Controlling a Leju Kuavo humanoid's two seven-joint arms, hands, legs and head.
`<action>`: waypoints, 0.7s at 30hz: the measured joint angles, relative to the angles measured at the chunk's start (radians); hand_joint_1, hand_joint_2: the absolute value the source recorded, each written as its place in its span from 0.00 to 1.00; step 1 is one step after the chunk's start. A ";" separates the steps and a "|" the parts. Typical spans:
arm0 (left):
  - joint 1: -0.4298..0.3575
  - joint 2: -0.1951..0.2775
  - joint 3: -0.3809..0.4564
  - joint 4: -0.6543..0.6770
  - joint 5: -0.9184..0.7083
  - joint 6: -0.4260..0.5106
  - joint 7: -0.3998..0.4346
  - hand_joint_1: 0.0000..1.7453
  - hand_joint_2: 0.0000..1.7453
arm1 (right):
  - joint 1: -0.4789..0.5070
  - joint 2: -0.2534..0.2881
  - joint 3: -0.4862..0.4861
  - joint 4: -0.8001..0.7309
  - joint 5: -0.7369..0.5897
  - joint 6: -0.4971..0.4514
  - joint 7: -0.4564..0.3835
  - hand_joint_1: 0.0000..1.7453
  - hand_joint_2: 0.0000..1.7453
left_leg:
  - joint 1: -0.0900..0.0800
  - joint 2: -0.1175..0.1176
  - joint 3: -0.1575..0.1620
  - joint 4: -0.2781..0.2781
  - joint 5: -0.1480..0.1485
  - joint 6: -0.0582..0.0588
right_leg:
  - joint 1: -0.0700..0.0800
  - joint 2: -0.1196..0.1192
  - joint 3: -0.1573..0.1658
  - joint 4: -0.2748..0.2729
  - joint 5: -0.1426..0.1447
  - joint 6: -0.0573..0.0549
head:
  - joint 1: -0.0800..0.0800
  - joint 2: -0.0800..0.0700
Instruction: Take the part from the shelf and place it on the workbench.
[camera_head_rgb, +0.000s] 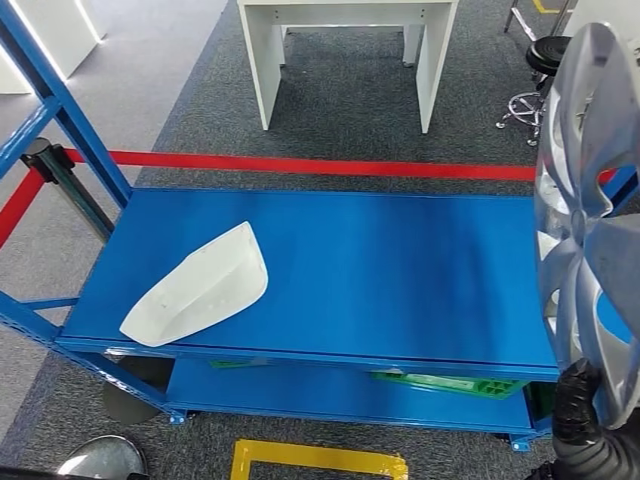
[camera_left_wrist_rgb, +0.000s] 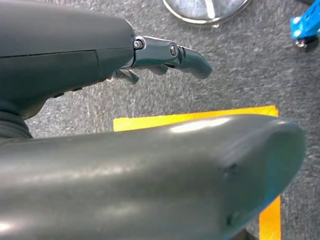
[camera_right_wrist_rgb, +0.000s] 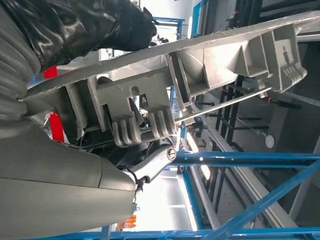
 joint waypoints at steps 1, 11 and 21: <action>0.000 0.000 0.000 0.000 0.000 0.000 0.000 0.00 0.00 | 0.001 0.001 -0.002 0.000 0.000 0.000 0.000 1.00 1.00 | -0.009 0.000 0.038 -0.047 0.022 0.010 | 0.003 0.000 -0.005 0.000 0.005 -0.001 | 0.000 0.000; -0.005 -0.001 0.010 0.000 -0.008 0.002 -0.001 0.00 0.00 | 0.007 0.006 -0.006 0.004 -0.033 0.000 0.000 1.00 1.00 | -0.033 0.007 0.159 -0.326 0.145 0.059 | 0.003 -0.005 -0.053 0.071 -0.043 0.040 | 0.004 0.000; -0.006 -0.007 0.023 0.000 -0.021 0.001 -0.002 0.00 0.00 | 0.012 -0.001 -0.003 0.045 -0.068 0.000 0.000 1.00 1.00 | -0.033 0.012 0.058 -0.298 0.212 0.035 | -0.006 -0.007 0.131 -0.038 -0.079 0.054 | 0.006 0.000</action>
